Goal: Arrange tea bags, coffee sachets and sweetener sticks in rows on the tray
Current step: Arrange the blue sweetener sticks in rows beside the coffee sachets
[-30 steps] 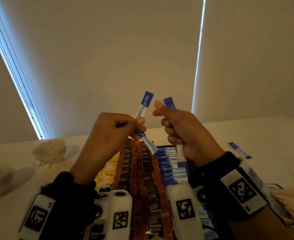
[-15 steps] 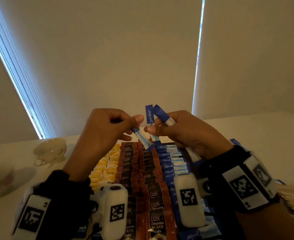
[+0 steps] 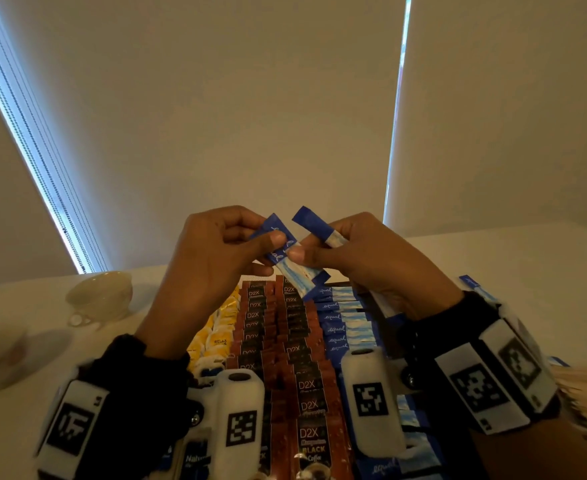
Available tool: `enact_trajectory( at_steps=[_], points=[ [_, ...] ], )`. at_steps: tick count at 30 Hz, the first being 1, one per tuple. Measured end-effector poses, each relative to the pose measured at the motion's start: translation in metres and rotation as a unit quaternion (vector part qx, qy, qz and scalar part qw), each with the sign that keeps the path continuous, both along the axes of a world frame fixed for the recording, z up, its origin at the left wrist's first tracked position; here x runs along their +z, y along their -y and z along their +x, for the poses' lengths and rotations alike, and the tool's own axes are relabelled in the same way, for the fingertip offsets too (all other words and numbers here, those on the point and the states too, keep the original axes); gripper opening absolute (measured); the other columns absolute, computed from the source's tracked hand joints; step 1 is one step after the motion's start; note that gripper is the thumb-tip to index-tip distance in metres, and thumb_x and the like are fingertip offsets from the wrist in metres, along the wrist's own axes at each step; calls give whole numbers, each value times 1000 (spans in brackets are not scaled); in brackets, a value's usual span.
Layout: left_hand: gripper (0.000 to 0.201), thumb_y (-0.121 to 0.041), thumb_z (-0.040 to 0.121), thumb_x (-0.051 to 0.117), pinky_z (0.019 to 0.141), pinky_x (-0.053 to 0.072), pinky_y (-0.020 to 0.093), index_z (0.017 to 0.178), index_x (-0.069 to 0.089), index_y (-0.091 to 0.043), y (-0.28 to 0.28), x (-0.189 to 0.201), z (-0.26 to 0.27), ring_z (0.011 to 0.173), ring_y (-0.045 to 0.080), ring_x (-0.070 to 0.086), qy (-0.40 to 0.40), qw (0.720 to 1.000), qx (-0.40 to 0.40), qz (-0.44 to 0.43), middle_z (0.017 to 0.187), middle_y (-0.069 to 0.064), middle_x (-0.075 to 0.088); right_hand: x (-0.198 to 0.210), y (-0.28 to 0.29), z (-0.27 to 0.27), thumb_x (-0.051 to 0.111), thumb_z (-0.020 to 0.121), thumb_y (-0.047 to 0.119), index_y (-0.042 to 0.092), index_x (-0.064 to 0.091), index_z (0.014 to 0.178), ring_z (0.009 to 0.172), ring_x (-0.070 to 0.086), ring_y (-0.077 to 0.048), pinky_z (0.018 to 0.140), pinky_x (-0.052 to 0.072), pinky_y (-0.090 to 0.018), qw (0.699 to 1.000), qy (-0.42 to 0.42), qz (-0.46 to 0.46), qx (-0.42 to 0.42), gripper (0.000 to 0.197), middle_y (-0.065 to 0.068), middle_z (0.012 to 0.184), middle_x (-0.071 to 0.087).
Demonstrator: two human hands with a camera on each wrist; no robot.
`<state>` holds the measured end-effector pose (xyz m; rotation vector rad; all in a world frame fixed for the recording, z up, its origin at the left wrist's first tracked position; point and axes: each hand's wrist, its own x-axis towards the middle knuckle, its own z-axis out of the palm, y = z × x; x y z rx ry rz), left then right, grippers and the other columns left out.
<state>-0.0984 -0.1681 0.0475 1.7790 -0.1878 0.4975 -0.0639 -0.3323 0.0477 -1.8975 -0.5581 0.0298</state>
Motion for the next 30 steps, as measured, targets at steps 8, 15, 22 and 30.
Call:
enact_trajectory(
  at_steps=[8, 15, 22, 30],
  points=[
    [2, -12, 84, 64, 53, 54, 17, 86, 65, -12, -9, 0, 3, 64, 8, 68, 35, 998, 44, -39, 75, 3, 71, 6, 13, 1, 70, 80, 29, 10, 73, 78, 38, 26, -5, 39, 23, -17, 998, -63, -24, 6, 20, 5, 53, 60],
    [7, -16, 84, 65, 42, 40, 13, 90, 66, -12, -11, -3, 6, 48, 3, 54, 70, 992, 100, -2, 64, -6, 67, 9, 10, -2, 58, 86, 42, 12, 70, 80, 38, 24, -5, 38, 23, -16, 995, -99, 1, 27, 34, -5, 78, 74],
    [5, -14, 84, 65, 46, 48, 14, 88, 66, -12, -9, -5, 8, 52, 5, 59, 73, 994, 80, -20, 62, -5, 68, 5, 12, 0, 72, 79, 26, 11, 70, 70, 33, 35, -3, 36, 27, -11, 998, -56, -7, 11, 18, 3, 57, 63],
    [8, -13, 83, 64, 57, 55, 20, 91, 65, -9, -9, 2, 0, 64, 11, 68, 26, 999, 18, -32, 74, 2, 72, 6, 17, 2, 69, 83, 23, 9, 68, 69, 38, 30, -4, 36, 23, -13, 998, -50, 6, -22, 20, 10, 51, 60]
  ],
)
